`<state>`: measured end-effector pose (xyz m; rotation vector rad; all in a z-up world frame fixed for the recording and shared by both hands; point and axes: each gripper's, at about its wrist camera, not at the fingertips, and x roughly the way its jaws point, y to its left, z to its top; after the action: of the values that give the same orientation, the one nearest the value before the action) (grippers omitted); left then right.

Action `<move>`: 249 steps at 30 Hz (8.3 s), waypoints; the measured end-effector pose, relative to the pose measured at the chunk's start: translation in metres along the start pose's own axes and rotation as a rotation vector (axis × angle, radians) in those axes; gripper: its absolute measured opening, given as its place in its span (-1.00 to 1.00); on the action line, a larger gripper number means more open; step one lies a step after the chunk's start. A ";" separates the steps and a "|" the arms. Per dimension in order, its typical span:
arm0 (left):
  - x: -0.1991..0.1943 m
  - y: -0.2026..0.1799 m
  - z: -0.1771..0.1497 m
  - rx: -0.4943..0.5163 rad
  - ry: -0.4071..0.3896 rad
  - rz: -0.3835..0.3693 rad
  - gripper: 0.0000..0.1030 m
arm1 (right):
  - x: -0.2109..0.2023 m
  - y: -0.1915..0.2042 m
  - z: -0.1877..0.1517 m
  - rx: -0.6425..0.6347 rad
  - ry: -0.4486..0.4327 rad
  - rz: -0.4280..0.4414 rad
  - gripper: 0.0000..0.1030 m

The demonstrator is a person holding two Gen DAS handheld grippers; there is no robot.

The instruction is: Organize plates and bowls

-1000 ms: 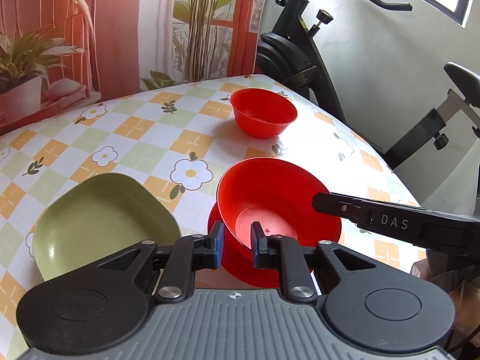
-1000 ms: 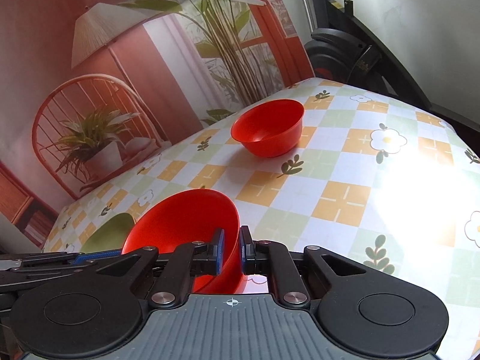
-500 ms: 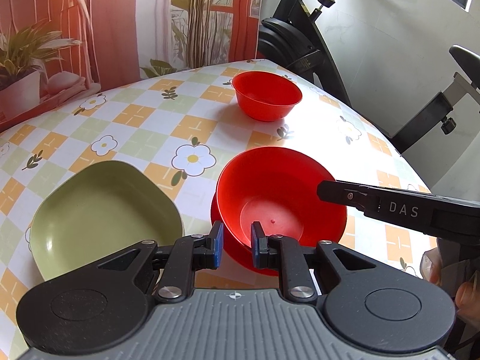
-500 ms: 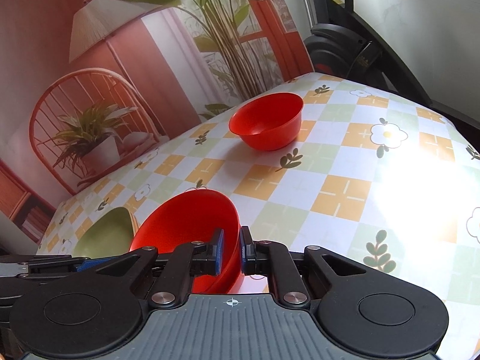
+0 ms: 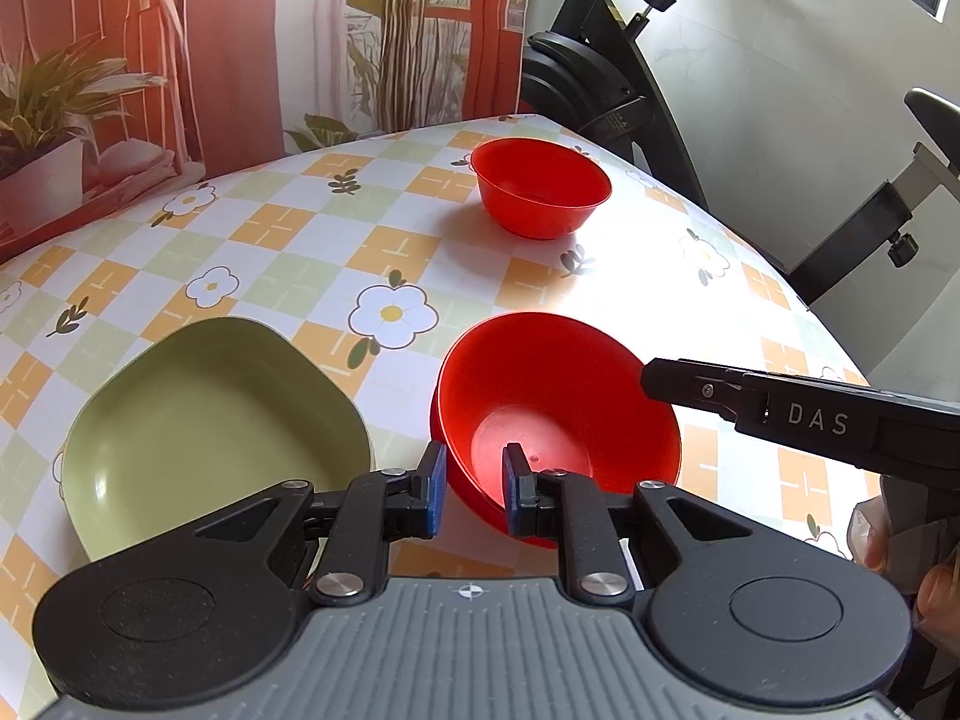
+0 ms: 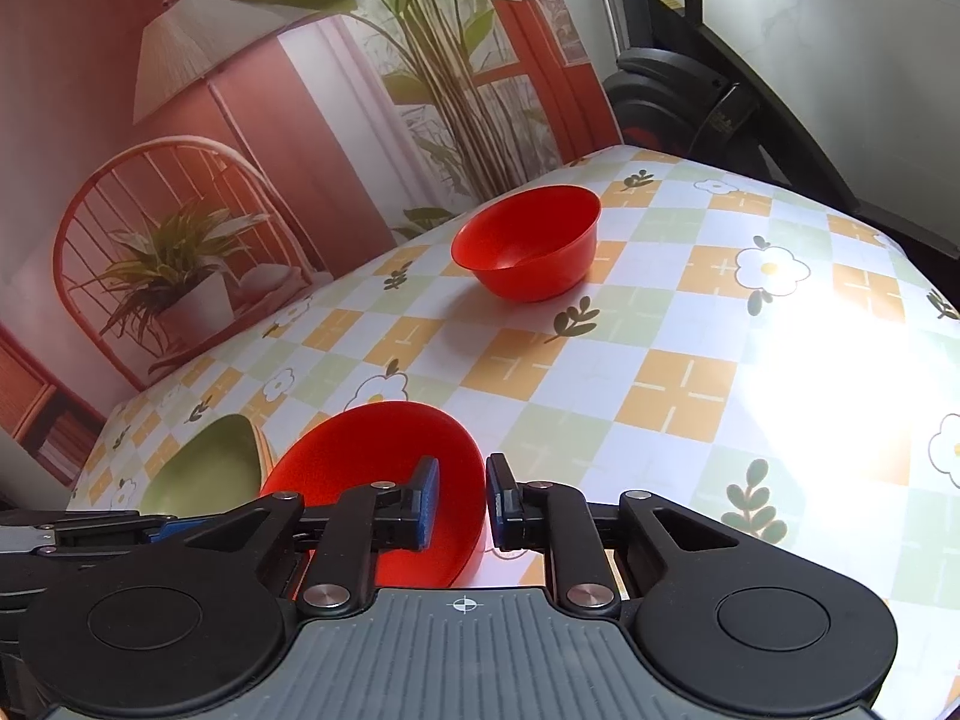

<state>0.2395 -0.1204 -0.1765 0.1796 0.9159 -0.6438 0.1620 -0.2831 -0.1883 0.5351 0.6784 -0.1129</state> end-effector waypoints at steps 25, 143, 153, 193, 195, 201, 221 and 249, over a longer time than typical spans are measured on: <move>-0.017 0.017 0.056 -0.040 -0.158 0.047 -0.60 | -0.023 -0.021 0.092 -0.089 -0.248 -0.057 -0.66; -0.028 0.019 -0.014 -0.187 -0.188 -0.109 -0.63 | -0.020 0.036 0.003 -0.182 -0.025 -0.047 -0.75; -0.019 0.020 -0.016 -0.190 -0.155 -0.109 -0.62 | -0.011 0.030 0.004 -0.171 0.000 -0.046 -0.75; -0.002 0.021 -0.021 -0.191 -0.078 -0.077 -0.59 | 0.007 0.018 -0.005 -0.118 0.048 -0.045 -0.58; 0.002 0.022 -0.021 -0.194 -0.069 -0.077 -0.59 | 0.010 0.018 -0.006 -0.115 0.053 -0.044 -0.58; 0.008 0.023 -0.021 -0.199 -0.062 -0.082 -0.59 | 0.015 0.016 -0.006 -0.104 0.064 -0.037 -0.58; 0.021 0.022 -0.020 -0.214 -0.046 -0.104 -0.58 | 0.023 0.016 -0.008 -0.106 0.084 -0.013 -0.62; -0.024 0.041 -0.011 -0.242 -0.178 -0.090 -0.56 | 0.002 0.067 0.024 -0.217 0.024 0.030 -0.64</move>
<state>0.2456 -0.0721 -0.1692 -0.1340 0.8253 -0.6161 0.1950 -0.2380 -0.1447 0.3382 0.6961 -0.0045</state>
